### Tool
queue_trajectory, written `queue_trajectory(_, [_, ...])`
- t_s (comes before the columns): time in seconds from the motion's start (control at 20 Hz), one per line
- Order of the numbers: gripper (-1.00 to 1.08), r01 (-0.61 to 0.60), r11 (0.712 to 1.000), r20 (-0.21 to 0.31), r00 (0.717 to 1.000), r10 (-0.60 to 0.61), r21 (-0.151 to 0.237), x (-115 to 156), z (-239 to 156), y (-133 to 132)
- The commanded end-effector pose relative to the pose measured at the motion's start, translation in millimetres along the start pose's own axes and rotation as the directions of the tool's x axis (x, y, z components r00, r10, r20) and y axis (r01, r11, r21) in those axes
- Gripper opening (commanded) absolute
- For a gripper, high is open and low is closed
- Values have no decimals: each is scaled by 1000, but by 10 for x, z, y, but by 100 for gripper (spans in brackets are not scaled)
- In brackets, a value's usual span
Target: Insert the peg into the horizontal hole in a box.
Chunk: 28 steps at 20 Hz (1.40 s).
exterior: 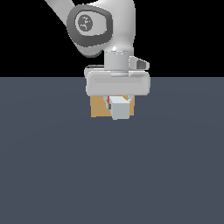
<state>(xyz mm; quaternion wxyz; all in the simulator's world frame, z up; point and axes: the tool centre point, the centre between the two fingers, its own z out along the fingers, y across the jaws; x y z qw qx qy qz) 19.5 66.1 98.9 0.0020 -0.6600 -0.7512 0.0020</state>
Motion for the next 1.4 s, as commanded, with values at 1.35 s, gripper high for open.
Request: queue_trajectory(1.35, [-100, 1, 1000, 0, 1000, -1, -10, 1194, -54, 26])
